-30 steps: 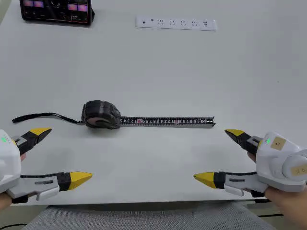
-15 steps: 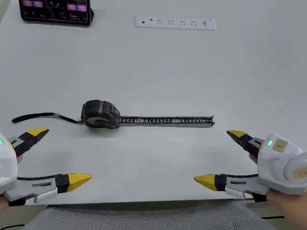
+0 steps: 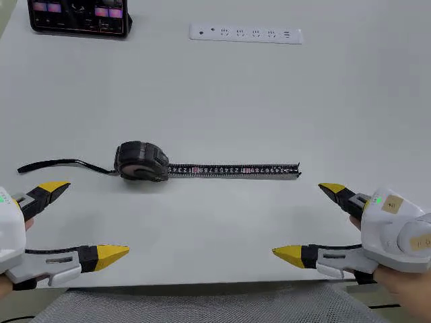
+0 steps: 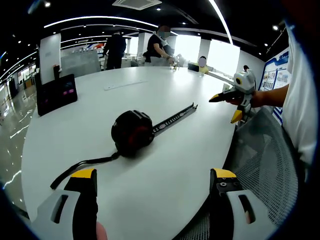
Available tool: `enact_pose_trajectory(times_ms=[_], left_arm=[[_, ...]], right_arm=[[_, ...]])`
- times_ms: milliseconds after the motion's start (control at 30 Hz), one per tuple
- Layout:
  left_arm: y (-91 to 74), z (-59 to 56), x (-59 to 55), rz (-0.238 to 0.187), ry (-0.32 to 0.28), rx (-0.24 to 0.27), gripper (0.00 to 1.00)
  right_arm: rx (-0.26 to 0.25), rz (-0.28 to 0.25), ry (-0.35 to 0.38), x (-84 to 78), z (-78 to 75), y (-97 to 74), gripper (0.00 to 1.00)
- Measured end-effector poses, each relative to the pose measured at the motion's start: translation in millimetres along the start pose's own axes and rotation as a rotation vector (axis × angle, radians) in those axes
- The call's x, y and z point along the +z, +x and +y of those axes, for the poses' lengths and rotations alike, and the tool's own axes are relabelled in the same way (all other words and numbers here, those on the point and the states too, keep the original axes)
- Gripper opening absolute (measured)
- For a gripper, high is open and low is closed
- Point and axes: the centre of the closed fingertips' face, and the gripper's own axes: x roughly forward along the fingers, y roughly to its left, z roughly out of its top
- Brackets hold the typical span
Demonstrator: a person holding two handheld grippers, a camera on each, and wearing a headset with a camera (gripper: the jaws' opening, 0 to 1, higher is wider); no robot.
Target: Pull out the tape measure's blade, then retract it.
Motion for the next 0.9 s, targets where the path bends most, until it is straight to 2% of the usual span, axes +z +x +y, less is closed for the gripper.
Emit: enact_pose_trajectory(times_ms=[433,900], left_arm=[[3.9,-0.3,-1.3,0.003,-0.003,0.005,0.92],[20.2,2.0,10.4,-0.02,-0.024,0.007,0.91]], right_arm=[[-0.004,-0.002,0.003,0.4,-0.1,-0.5,0.91],[-0.006,0.005,0.0,0.7,-4.5,-0.5,0.91]])
